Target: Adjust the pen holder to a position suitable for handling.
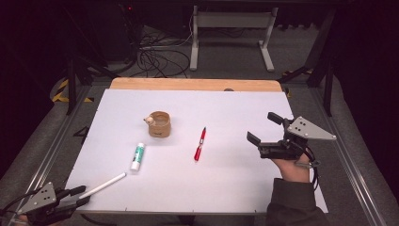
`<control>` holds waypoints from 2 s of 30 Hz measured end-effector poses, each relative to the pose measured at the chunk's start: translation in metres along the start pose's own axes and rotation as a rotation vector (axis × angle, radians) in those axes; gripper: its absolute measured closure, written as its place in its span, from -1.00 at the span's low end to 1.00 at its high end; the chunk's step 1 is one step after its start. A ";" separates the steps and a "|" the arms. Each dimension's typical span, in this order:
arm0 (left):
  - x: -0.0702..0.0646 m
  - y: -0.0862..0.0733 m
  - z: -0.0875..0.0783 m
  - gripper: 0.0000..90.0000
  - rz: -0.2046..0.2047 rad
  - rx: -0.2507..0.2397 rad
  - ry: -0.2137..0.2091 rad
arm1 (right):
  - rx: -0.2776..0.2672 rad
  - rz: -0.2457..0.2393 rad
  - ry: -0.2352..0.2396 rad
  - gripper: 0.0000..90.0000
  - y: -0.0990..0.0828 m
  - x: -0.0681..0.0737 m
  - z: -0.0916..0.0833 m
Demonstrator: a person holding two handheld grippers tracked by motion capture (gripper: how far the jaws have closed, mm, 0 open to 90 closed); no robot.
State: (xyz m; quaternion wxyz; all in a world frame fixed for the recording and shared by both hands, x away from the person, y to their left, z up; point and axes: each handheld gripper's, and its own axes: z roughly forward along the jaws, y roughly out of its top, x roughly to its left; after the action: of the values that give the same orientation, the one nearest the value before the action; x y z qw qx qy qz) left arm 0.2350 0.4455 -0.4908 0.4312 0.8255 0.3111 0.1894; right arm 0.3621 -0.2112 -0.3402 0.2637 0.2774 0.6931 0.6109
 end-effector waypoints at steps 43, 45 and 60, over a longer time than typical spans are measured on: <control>-0.009 -0.001 0.000 0.74 0.067 -0.073 -0.014 | 0.011 -0.018 0.021 -0.95 -0.001 0.004 0.005; -0.010 0.003 -0.002 0.74 0.059 -0.094 -0.004 | 0.009 -0.028 0.023 -0.94 -0.001 0.004 0.005; -0.014 0.019 -0.012 0.74 0.045 -0.172 0.034 | 0.026 -0.045 0.038 -0.89 -0.001 0.009 0.009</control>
State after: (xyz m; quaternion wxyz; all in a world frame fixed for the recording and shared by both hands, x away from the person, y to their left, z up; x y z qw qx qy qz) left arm 0.2242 0.4353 -0.4688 0.4908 0.7889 0.2822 0.2390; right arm 0.3621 -0.1986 -0.3421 0.2605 0.2534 0.7119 0.6010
